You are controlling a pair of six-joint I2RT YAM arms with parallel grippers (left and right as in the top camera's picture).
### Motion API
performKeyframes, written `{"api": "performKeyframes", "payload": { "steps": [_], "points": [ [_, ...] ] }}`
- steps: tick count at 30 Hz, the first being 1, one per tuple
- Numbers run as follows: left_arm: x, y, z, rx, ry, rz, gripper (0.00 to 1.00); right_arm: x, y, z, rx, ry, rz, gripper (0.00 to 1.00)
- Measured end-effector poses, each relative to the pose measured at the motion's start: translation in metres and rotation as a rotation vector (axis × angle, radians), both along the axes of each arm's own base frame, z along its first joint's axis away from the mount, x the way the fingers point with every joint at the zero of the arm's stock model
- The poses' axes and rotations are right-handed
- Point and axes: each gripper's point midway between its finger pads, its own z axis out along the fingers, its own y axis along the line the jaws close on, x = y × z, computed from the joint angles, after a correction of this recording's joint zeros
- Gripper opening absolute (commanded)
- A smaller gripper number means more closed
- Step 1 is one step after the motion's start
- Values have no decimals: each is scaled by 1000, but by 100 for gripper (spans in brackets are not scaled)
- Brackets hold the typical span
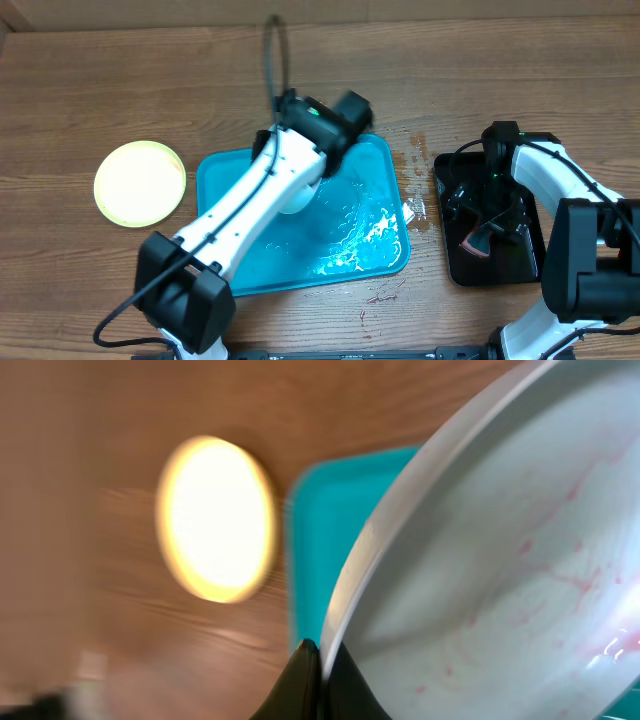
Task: Clean dirty plates on tray and stack at the side
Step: 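Carry the white plate left and set it on the yellow plates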
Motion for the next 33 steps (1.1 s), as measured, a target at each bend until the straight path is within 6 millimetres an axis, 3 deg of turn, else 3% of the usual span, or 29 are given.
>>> {"api": "performKeyframes", "payload": {
  "steps": [5, 7, 15, 20, 26, 30, 33],
  "points": [
    [21, -2, -24, -315, 54, 87, 5, 0, 0, 0, 2, 0, 2, 100],
    [28, 9, -26, -414, 66, 133, 4, 0, 0, 0, 2, 0, 3, 100],
    [39, 110, -19, -648, -21, 383, 5, 0, 1, 0, 5, -1, 2, 100],
    [19, 151, -39, -777, -68, 490, 5, 1, 1, 0, 8, -3, 2, 100],
    [-36, 202, -67, -841, -133, 687, 5, 1, 1, 0, 8, -3, 1, 100],
    [-65, 238, -71, -845, -209, 812, 4, 1, 1, 0, 8, -3, 1, 100],
    [-71, 265, -67, -832, -279, 855, 4, 1, 1, 0, 8, -3, 2, 100]
  ]
}}
